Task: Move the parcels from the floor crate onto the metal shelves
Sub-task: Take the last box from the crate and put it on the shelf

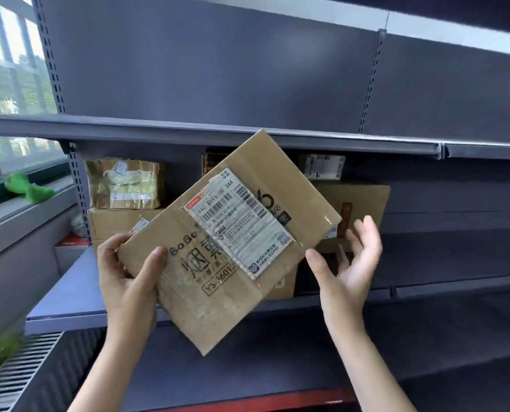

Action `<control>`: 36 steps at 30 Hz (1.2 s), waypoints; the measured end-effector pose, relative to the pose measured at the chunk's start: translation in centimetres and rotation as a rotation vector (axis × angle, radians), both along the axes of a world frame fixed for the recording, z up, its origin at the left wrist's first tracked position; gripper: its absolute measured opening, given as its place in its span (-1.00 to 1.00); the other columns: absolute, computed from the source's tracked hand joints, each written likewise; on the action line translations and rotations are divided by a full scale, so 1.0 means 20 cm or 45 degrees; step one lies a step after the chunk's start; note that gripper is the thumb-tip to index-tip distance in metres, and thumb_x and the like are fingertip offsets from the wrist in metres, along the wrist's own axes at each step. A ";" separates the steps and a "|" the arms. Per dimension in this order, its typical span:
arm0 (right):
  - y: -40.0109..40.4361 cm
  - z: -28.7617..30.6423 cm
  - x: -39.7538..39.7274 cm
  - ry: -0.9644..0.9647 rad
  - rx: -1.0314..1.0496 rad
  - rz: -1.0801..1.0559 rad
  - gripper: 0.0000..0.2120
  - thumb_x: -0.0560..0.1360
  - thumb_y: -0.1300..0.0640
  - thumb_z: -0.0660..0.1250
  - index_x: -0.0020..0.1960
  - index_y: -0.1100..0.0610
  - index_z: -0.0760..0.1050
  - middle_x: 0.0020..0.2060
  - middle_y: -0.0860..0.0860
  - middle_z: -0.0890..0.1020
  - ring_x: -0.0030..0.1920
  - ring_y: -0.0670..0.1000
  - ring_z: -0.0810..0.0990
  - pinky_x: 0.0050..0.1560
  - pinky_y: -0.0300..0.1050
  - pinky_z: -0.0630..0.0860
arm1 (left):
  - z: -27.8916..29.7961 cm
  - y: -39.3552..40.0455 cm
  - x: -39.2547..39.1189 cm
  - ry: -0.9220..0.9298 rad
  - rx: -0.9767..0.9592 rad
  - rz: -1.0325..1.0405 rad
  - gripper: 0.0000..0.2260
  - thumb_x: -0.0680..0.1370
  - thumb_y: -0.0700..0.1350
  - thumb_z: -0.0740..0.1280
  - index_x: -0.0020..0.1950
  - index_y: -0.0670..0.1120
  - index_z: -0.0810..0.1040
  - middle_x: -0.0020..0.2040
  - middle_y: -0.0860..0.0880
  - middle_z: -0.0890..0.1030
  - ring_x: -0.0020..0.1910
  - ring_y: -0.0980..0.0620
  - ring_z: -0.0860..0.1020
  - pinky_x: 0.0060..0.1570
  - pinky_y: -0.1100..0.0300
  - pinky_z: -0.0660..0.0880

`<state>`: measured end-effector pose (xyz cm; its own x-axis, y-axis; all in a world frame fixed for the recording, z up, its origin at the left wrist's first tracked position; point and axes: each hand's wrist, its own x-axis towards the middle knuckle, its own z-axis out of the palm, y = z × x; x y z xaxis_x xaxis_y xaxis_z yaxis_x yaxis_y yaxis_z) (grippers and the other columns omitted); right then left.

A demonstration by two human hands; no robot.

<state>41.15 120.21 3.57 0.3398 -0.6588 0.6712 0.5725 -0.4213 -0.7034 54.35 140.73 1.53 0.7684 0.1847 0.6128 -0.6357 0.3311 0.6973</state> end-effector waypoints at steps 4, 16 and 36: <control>-0.15 0.12 -0.02 0.008 -0.259 0.034 -0.21 0.23 -0.18 0.45 0.35 -0.21 0.15 0.37 0.03 0.34 0.37 -0.01 0.35 0.35 0.13 0.33 | 0.12 0.07 0.01 -0.035 0.147 -0.085 -0.71 0.25 0.08 0.43 -0.08 0.27 0.47 -0.11 0.09 0.51 -0.19 0.17 0.52 -0.29 0.32 0.54; -0.18 0.08 -0.08 0.255 -0.228 0.406 -0.27 0.03 -0.33 0.54 0.17 -0.38 0.39 0.13 -0.20 0.56 0.15 -0.07 0.55 0.03 -0.16 0.55 | 0.24 0.08 -0.06 -0.043 0.308 -0.150 -0.71 0.24 0.07 0.44 -0.09 0.25 0.47 -0.09 0.01 0.51 -0.14 -0.04 0.52 -0.16 -0.15 0.54; -0.04 -0.13 -0.15 0.013 0.159 0.286 -0.41 0.15 0.00 0.51 0.16 -0.26 0.50 0.06 -0.12 0.65 0.03 -0.11 0.64 -0.12 -0.33 0.55 | 0.28 0.07 -0.14 -0.020 0.243 -0.372 -0.65 0.39 -0.28 0.34 0.01 0.15 0.50 -0.03 -0.06 0.58 -0.23 0.13 0.63 -0.32 0.21 0.60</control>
